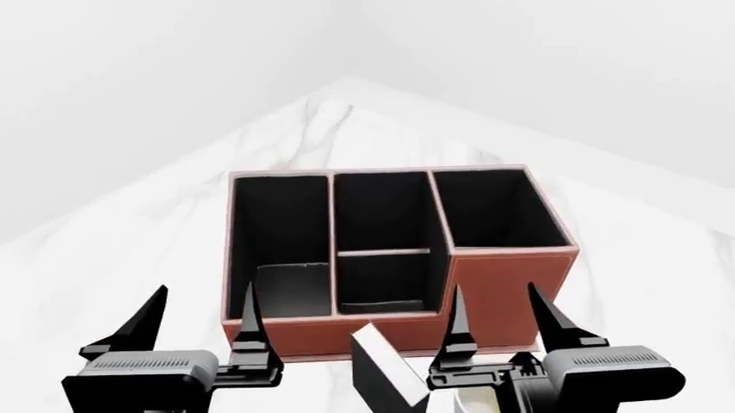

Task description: Pick up the book and place it in the right compartment of the caddy.

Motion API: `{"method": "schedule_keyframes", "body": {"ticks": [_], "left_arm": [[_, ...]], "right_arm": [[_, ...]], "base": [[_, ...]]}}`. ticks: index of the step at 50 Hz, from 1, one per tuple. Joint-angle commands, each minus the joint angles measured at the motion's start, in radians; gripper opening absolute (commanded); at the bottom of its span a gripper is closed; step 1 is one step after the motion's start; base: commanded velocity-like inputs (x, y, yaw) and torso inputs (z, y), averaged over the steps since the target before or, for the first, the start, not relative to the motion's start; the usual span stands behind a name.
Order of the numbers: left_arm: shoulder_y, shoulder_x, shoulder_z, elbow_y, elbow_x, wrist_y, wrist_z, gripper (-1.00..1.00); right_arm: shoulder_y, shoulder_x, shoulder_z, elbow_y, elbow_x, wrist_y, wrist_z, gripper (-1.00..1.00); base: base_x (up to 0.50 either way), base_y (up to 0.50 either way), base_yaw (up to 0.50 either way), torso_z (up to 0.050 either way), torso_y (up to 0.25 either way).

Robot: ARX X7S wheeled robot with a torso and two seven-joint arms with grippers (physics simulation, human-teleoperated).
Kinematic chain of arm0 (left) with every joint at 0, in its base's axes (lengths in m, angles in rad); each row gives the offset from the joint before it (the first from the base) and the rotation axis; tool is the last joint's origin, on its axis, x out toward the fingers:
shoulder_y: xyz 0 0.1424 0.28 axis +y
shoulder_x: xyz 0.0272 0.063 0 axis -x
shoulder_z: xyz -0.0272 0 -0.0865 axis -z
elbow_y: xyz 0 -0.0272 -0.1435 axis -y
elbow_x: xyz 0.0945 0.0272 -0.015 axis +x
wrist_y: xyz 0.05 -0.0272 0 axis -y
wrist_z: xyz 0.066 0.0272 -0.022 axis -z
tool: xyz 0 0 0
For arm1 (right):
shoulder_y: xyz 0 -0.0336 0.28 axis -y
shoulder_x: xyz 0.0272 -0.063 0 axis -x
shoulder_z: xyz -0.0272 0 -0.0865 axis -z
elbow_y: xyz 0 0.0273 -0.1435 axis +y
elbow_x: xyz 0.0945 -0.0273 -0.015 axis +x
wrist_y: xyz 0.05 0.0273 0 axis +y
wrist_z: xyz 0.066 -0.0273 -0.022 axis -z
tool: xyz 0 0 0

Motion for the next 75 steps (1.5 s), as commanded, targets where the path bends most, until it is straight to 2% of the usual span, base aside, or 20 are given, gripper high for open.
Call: {"method": "schedule_keyframes", "body": {"ticks": [1, 8, 20, 38, 75], "left_arm": [[0.002, -0.007, -0.007, 0.011, -0.006, -0.001, -0.009, 1.0], [0.005, -0.009, -0.008, 0.015, -0.007, 0.0, -0.014, 1.0], [0.003, -0.011, -0.002, 0.01, -0.007, 0.002, -0.018, 1.0], [0.002, -0.017, 0.001, 0.008, -0.012, 0.006, -0.022, 1.0], [-0.002, -0.027, 0.009, 0.006, -0.023, 0.007, -0.032, 1.0]], "right_arm": [[-0.012, 0.028, 0.0, -0.064, 0.018, 0.029, 0.002, 1.0], [-0.035, 0.111, -0.03, -0.139, 0.12, 0.106, -0.083, 1.0], [-0.059, 0.161, -0.04, -0.142, 0.161, 0.156, -0.108, 1.0], [-0.079, 0.157, -0.068, -0.108, 0.161, 0.121, -0.14, 1.0], [-0.015, 0.102, -0.181, -0.023, 0.107, 0.127, -0.171, 1.0]], "base": [[0.0, 0.0, 0.0, 0.0, 0.0], [0.0, 0.0, 0.0, 0.0, 0.0], [0.0, 0.0, 0.0, 0.0, 0.0], [0.0, 0.0, 0.0, 0.0, 0.0], [0.0, 0.0, 0.0, 0.0, 0.0]]}}
